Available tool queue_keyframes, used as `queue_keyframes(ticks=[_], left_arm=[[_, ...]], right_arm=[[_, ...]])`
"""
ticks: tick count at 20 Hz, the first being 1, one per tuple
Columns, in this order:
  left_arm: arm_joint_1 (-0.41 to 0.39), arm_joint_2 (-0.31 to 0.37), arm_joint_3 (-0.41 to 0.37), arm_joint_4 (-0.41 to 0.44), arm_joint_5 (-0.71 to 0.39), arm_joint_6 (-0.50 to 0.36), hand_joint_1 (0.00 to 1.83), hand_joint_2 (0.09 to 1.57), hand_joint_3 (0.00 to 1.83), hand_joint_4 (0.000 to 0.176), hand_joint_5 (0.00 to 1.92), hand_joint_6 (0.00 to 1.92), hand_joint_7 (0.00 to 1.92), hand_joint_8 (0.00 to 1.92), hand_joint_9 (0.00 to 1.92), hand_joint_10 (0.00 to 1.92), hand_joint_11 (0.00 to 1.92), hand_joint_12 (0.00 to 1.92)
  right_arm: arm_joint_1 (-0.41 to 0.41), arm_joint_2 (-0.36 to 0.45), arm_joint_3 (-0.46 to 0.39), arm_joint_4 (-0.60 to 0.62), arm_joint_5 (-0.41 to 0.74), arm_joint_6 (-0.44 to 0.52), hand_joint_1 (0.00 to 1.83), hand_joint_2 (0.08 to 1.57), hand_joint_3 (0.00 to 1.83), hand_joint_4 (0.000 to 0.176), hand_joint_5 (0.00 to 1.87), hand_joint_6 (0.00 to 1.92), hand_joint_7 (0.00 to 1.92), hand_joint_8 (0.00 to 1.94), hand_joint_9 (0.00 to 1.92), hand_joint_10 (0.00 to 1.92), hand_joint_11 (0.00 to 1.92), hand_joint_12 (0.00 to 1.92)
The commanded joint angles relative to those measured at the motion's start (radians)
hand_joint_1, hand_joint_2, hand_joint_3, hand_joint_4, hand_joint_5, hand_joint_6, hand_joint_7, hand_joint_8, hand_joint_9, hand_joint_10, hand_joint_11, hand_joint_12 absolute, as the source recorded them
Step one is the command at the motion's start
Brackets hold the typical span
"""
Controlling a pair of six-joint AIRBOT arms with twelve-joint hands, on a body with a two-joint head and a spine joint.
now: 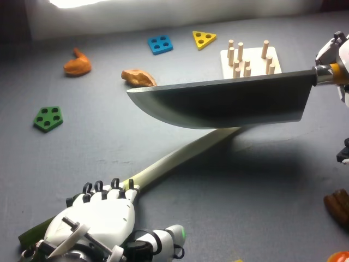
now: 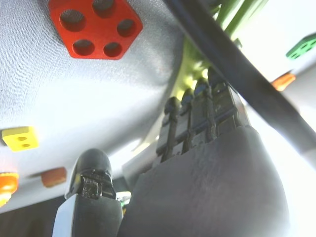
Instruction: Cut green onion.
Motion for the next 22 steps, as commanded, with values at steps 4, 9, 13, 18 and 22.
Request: queue_keyframes(ticks=[4,9,13,18,22], left_arm=[[-0.001,-0.005,0.000,0.026,0.018,-0.002,0.00,1.25,0.00,0.000,0.06,0.00,0.07,0.00,0.03,0.00,0.00,0.17],[-0.003,0.000,0.000,0.036,0.015,-0.002,0.02,1.25,0.00,0.000,0.06,0.00,0.06,0.00,0.04,0.00,0.00,0.16],[-0.018,0.014,0.001,0.046,0.011,-0.001,0.00,1.25,0.00,0.000,0.05,0.00,0.06,0.00,0.03,0.00,0.00,0.14],[-0.047,0.045,0.003,0.052,-0.001,0.022,0.00,1.23,0.00,0.000,0.11,0.00,0.14,0.00,0.11,0.01,0.00,0.29],[-0.097,0.084,0.003,0.067,-0.038,0.082,0.08,1.23,0.00,0.000,0.19,0.01,0.21,0.01,0.17,0.01,0.00,0.37]], right_arm=[[0.086,0.027,0.001,0.021,0.104,0.009,1.61,0.74,0.88,0.176,1.32,1.92,1.56,1.94,1.63,1.92,1.67,1.92],[0.162,0.076,-0.039,-0.025,0.097,0.028,1.60,0.74,0.88,0.176,1.28,1.92,1.55,1.94,1.62,1.92,1.67,1.92],[0.179,0.117,-0.075,-0.112,0.099,0.005,1.61,0.80,0.75,0.176,1.28,1.92,1.55,1.94,1.61,1.92,1.63,1.92],[0.207,0.171,-0.122,-0.120,0.068,-0.007,1.57,0.81,0.76,0.176,1.17,1.91,1.54,1.94,1.61,1.92,1.59,1.92],[0.195,0.172,-0.124,-0.120,0.060,0.028,1.57,0.80,0.74,0.176,1.18,1.91,1.59,1.94,1.65,1.92,1.63,1.92]])
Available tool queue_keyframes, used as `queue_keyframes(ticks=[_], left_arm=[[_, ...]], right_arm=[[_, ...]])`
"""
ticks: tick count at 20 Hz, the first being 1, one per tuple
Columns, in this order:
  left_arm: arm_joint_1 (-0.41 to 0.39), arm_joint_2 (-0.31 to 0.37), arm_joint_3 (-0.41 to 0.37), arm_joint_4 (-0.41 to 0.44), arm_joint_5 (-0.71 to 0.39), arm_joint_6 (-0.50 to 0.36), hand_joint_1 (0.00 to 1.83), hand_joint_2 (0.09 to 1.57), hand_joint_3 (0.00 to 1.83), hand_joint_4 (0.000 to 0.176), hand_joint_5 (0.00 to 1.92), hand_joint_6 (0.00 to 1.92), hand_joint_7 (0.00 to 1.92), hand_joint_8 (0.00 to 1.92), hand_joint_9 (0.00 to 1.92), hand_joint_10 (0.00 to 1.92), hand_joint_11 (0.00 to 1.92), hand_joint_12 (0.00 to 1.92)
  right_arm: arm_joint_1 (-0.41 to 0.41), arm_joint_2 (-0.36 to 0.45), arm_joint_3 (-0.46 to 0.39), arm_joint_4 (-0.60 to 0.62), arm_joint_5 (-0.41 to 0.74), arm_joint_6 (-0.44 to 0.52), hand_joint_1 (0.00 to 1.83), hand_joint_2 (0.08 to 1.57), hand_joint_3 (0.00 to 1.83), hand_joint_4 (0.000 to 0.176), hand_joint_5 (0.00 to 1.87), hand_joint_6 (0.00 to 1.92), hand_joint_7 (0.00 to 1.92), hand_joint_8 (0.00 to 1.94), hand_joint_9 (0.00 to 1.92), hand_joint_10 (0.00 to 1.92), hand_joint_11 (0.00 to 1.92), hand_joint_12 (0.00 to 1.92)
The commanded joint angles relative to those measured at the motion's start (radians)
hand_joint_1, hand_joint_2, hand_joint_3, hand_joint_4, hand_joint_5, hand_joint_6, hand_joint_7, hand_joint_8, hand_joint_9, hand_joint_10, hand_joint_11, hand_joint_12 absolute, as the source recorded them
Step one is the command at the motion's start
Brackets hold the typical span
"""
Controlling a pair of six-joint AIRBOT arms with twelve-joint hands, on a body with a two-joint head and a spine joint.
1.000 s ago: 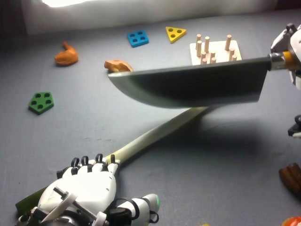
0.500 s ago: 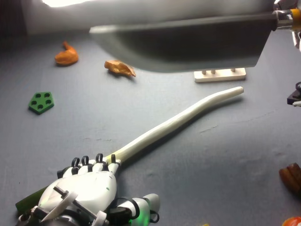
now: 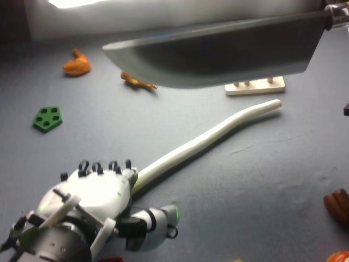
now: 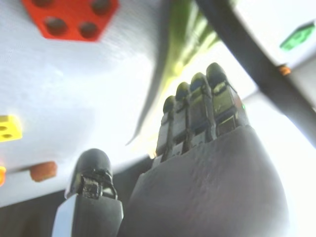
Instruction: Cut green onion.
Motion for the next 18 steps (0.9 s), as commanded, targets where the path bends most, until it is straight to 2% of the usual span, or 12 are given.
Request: queue_keyframes(ticks=[1,3,4,6,7,8,9,10,12,13,14,18], left_arm=[[-0.022,0.012,0.003,0.084,0.014,0.027,0.02,1.24,0.00,0.000,0.20,0.01,0.21,0.01,0.17,0.00,0.00,0.38],[-0.047,0.029,0.002,0.095,-0.014,0.057,0.05,1.23,0.00,0.000,0.20,0.00,0.22,0.00,0.18,0.00,0.00,0.43],[-0.060,0.037,0.002,0.098,-0.029,0.073,0.03,1.23,0.00,0.000,0.19,0.00,0.20,0.00,0.17,0.00,0.00,0.43],[-0.084,0.052,0.002,0.099,-0.050,0.100,0.03,1.23,0.00,0.000,0.18,0.00,0.20,0.00,0.17,0.00,0.00,0.42],[-0.094,0.058,0.003,0.099,-0.058,0.112,0.02,1.24,0.00,0.000,0.18,0.00,0.20,0.00,0.17,0.00,0.00,0.43],[-0.101,0.064,0.004,0.099,-0.065,0.121,0.02,1.24,0.00,0.000,0.18,0.00,0.20,0.00,0.17,0.00,0.00,0.43],[-0.108,0.070,0.006,0.099,-0.072,0.127,0.05,1.24,0.00,0.000,0.19,0.00,0.22,0.00,0.19,0.00,0.00,0.47],[-0.113,0.074,0.008,0.099,-0.080,0.133,0.09,1.23,0.00,0.000,0.18,0.00,0.22,0.00,0.20,0.00,0.00,0.51],[-0.119,0.082,0.015,0.106,-0.103,0.147,0.11,1.23,0.00,0.000,0.18,0.00,0.22,0.00,0.19,0.00,0.00,0.49],[-0.123,0.085,0.019,0.107,-0.118,0.166,0.08,1.22,0.00,0.000,0.17,0.00,0.21,0.00,0.18,0.00,0.00,0.49],[-0.127,0.088,0.023,0.107,-0.134,0.182,0.07,1.22,0.00,0.000,0.17,0.00,0.20,0.00,0.18,0.00,0.00,0.46],[-0.130,0.091,0.030,0.107,-0.143,0.187,0.00,1.24,0.00,0.000,0.14,0.00,0.15,0.00,0.13,0.00,0.00,0.37]], right_arm=[[0.009,0.006,-0.002,-0.034,0.130,0.012,1.20,0.72,1.07,0.000,0.93,1.72,1.56,1.94,1.63,1.92,1.61,1.92],[0.009,0.004,-0.002,-0.034,0.139,0.012,1.09,0.67,1.25,0.000,0.88,1.74,1.57,1.94,1.64,1.92,1.62,1.92],[0.009,0.004,-0.002,-0.034,0.140,0.012,1.48,0.70,1.00,0.000,1.02,1.86,1.57,1.94,1.65,1.92,1.63,1.92],[0.009,0.004,-0.002,-0.033,0.144,0.012,1.55,0.78,0.80,0.000,1.05,1.92,1.55,1.94,1.64,1.92,1.63,1.92],[0.009,0.004,-0.002,-0.033,0.144,0.012,1.17,0.75,1.10,0.000,0.86,1.81,1.53,1.94,1.62,1.92,1.61,1.92],[0.009,0.003,-0.001,-0.033,0.146,0.012,1.08,0.74,1.17,0.000,0.82,1.80,1.52,1.94,1.62,1.92,1.61,1.92],[0.010,0.002,-0.001,-0.033,0.147,0.012,1.43,0.78,0.88,0.000,0.97,1.90,1.52,1.94,1.62,1.92,1.61,1.92],[0.010,0.002,-0.001,-0.033,0.147,0.012,1.15,0.72,1.13,0.000,0.86,1.78,1.51,1.94,1.60,1.92,1.57,1.92],[0.010,0.001,-0.001,-0.033,0.152,0.012,1.08,0.72,1.19,0.000,0.82,1.77,1.48,1.94,1.59,1.92,1.56,1.92],[0.010,0.001,-0.001,-0.033,0.153,0.012,1.44,0.79,0.87,0.000,0.97,1.88,1.50,1.94,1.60,1.92,1.58,1.92],[0.010,0.001,-0.001,-0.033,0.154,0.012,1.53,0.83,0.72,0.000,1.00,1.88,1.50,1.94,1.60,1.92,1.58,1.92],[0.011,0.000,0.000,-0.032,0.160,0.012,1.55,0.93,0.60,0.000,1.16,1.92,1.51,1.94,1.60,1.92,1.61,1.92]])
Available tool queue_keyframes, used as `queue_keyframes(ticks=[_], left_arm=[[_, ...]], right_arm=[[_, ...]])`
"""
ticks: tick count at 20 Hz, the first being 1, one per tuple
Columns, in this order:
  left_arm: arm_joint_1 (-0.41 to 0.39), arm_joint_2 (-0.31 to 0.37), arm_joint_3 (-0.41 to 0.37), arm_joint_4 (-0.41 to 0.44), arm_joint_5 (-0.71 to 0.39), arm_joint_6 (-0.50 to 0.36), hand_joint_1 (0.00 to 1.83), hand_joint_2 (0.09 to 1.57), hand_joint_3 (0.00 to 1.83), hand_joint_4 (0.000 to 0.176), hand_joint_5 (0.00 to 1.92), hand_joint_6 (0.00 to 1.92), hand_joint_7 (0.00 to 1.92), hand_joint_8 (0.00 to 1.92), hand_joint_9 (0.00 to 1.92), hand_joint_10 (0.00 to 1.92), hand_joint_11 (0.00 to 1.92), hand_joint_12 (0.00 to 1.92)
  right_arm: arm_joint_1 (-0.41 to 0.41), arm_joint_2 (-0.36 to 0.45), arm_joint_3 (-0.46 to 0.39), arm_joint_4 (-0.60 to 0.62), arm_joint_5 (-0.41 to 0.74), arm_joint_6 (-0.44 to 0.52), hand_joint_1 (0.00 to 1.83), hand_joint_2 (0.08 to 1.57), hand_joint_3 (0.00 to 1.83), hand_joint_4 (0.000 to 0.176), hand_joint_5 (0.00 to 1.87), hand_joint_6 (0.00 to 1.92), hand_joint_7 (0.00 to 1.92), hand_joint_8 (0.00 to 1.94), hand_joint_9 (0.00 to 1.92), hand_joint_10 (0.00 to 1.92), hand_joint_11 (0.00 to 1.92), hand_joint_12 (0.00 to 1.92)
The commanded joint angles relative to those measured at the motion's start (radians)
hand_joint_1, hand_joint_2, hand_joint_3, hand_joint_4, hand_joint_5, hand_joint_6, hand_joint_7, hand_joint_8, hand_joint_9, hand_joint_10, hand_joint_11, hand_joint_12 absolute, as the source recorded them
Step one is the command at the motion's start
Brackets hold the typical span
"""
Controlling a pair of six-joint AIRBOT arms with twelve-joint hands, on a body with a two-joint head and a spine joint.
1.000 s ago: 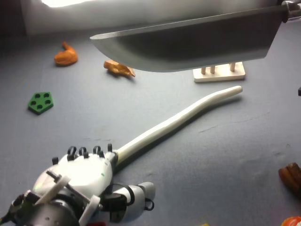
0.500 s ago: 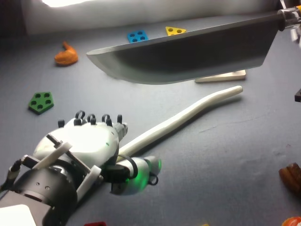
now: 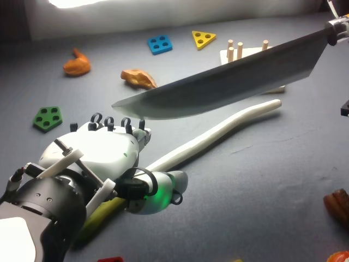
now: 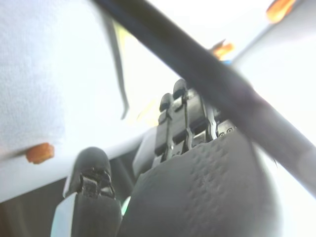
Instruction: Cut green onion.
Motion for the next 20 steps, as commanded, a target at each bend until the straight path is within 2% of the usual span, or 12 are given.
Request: queue_keyframes(ticks=[1,2,5,6,7,8,11,15,17,20], left_arm=[[-0.010,0.004,0.004,0.080,0.028,0.002,0.00,1.24,0.00,0.000,0.14,0.00,0.15,0.00,0.13,0.00,0.00,0.37],[-0.007,0.003,0.004,0.080,0.027,0.002,0.04,1.23,0.00,0.000,0.16,0.01,0.17,0.00,0.14,0.00,0.00,0.41],[0.000,0.004,0.002,0.080,0.022,0.002,0.04,1.23,0.00,0.000,0.13,0.00,0.12,0.00,0.08,0.00,0.00,0.27],[0.001,0.004,0.001,0.080,0.022,0.002,0.02,1.22,0.00,0.000,0.11,0.00,0.12,0.00,0.08,0.00,0.00,0.25],[0.001,0.004,0.001,0.080,0.022,0.002,0.03,1.23,0.00,0.000,0.11,0.00,0.12,0.00,0.08,0.00,0.00,0.24],[0.001,0.004,0.001,0.080,0.022,0.002,0.06,1.22,0.00,0.000,0.12,0.00,0.13,0.01,0.09,0.01,0.00,0.23],[-0.002,0.004,0.002,0.080,0.022,0.002,0.02,1.23,0.00,0.000,0.10,0.00,0.11,0.00,0.08,0.00,0.00,0.19],[-0.003,0.010,0.001,0.079,0.015,0.002,0.00,1.23,0.00,0.000,0.11,0.00,0.13,0.00,0.10,0.00,0.00,0.28],[-0.002,0.012,0.002,0.079,0.014,0.002,0.00,1.24,0.00,0.000,0.08,0.00,0.12,0.00,0.09,0.00,0.00,0.25],[-0.001,0.012,0.004,0.080,0.009,0.002,0.02,1.24,0.00,0.000,0.11,0.01,0.13,0.00,0.10,0.00,0.00,0.30]], right_arm=[[0.011,0.005,0.004,-0.031,0.134,0.008,1.56,0.92,0.58,0.000,1.12,1.92,1.51,1.94,1.61,1.92,1.62,1.92],[0.011,0.005,0.004,-0.031,0.135,0.008,1.55,0.93,0.58,0.000,1.11,1.92,1.52,1.94,1.61,1.92,1.63,1.92],[0.013,0.005,0.004,-0.022,0.136,0.008,1.58,0.88,0.61,0.000,1.18,1.92,1.51,1.94,1.60,1.92,1.63,1.92],[0.013,0.004,0.004,-0.022,0.135,0.008,1.59,0.86,0.64,0.070,1.20,1.92,1.52,1.94,1.60,1.92,1.62,1.92],[0.014,0.004,0.004,-0.022,0.135,0.008,1.60,0.83,0.68,0.155,1.22,1.92,1.53,1.94,1.60,1.92,1.62,1.92],[0.014,0.004,0.004,-0.022,0.135,0.008,1.59,0.84,0.69,0.172,1.26,1.92,1.54,1.94,1.62,1.92,1.63,1.92],[0.015,0.003,0.006,-0.015,0.136,0.008,1.58,0.83,0.74,0.176,1.25,1.92,1.56,1.94,1.63,1.92,1.66,1.92],[0.016,0.001,0.007,-0.010,0.136,0.008,1.56,0.78,0.88,0.176,1.28,1.92,1.54,1.94,1.62,1.92,1.66,1.92],[0.017,0.000,0.010,-0.003,0.136,0.007,1.58,0.82,0.83,0.176,1.22,1.92,1.54,1.94,1.61,1.92,1.64,1.92],[0.033,-0.004,0.022,0.058,0.110,-0.006,1.61,0.78,0.85,0.176,1.31,1.92,1.54,1.94,1.61,1.92,1.64,1.92]])
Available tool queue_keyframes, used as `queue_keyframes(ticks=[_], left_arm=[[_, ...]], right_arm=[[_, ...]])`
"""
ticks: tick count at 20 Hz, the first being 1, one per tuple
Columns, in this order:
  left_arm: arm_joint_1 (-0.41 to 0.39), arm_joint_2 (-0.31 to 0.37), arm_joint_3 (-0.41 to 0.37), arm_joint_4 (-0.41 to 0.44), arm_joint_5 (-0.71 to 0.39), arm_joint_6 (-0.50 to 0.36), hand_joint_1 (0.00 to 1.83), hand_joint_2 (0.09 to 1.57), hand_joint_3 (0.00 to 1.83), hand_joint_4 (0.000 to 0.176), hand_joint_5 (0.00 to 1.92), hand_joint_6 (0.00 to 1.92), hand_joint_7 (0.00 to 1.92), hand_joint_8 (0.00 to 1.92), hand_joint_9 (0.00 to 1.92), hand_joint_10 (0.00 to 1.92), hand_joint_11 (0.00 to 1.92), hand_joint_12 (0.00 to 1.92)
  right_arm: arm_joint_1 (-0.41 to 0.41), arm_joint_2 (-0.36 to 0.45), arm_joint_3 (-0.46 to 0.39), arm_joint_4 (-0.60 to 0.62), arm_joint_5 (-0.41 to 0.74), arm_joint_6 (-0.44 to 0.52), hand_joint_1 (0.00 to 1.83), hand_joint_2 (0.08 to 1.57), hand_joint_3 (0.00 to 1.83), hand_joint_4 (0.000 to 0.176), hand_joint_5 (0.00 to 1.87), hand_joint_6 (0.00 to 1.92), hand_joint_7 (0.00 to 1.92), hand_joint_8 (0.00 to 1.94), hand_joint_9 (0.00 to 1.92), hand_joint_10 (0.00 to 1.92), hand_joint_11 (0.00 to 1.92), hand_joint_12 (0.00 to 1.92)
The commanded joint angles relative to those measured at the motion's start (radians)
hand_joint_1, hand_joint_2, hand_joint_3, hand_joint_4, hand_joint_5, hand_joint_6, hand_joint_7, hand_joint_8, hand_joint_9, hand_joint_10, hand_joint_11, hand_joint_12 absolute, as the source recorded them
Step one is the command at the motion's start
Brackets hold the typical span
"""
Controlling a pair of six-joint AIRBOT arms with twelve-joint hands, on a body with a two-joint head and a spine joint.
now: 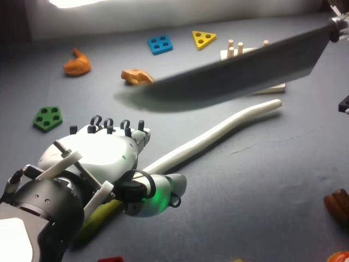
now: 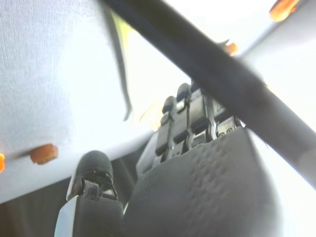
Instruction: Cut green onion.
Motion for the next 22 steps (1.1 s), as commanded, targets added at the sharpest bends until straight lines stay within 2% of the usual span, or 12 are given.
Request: queue_keyframes(ticks=[1,4,8,11,16,19,22], left_arm=[[-0.010,0.006,0.002,0.081,0.027,0.000,0.05,1.24,0.00,0.000,0.11,0.01,0.12,0.00,0.10,0.00,0.00,0.30],[-0.009,0.006,0.002,0.081,0.026,0.000,0.00,1.24,0.00,0.000,0.08,0.00,0.10,0.00,0.08,0.00,0.00,0.27],[-0.008,0.006,0.002,0.086,0.024,0.000,0.04,1.24,0.00,0.000,0.10,0.01,0.11,0.00,0.09,0.00,0.00,0.26],[-0.008,0.005,0.003,0.087,0.022,0.000,0.02,1.24,0.00,0.000,0.10,0.00,0.12,0.00,0.10,0.00,0.00,0.29],[-0.006,0.005,0.008,0.095,0.015,0.000,0.03,1.25,0.00,0.000,0.10,0.01,0.11,0.00,0.09,0.01,0.00,0.23],[-0.006,0.005,0.009,0.096,0.014,0.000,0.04,1.24,0.00,0.000,0.12,0.00,0.12,0.00,0.10,0.00,0.00,0.30],[-0.005,0.005,0.009,0.097,0.012,0.000,0.02,1.25,0.00,0.000,0.10,0.00,0.12,0.00,0.08,0.00,0.00,0.25]], right_arm=[[0.019,0.008,0.013,-0.014,0.105,0.004,1.62,0.76,0.87,0.176,1.33,1.92,1.54,1.94,1.61,1.92,1.65,1.92],[0.019,-0.005,0.049,-0.003,0.103,0.004,1.61,0.76,0.87,0.176,1.32,1.92,1.53,1.94,1.59,1.92,1.63,1.92],[0.027,-0.045,0.132,-0.001,0.103,0.005,1.60,0.79,0.83,0.176,1.31,1.92,1.53,1.94,1.59,1.92,1.64,1.92],[0.042,-0.069,0.197,-0.001,0.049,0.006,1.59,0.80,0.81,0.176,1.30,1.92,1.52,1.94,1.59,1.92,1.62,1.92],[0.074,-0.106,0.301,-0.001,-0.045,0.036,1.59,0.80,0.80,0.176,1.31,1.92,1.52,1.94,1.58,1.92,1.63,1.92],[0.088,-0.119,0.338,-0.001,-0.070,0.071,1.62,0.76,0.81,0.176,1.32,1.92,1.54,1.94,1.60,1.92,1.64,1.92],[0.105,-0.128,0.356,-0.001,-0.079,0.082,1.60,0.78,0.81,0.176,1.32,1.92,1.53,1.94,1.60,1.92,1.65,1.92]])
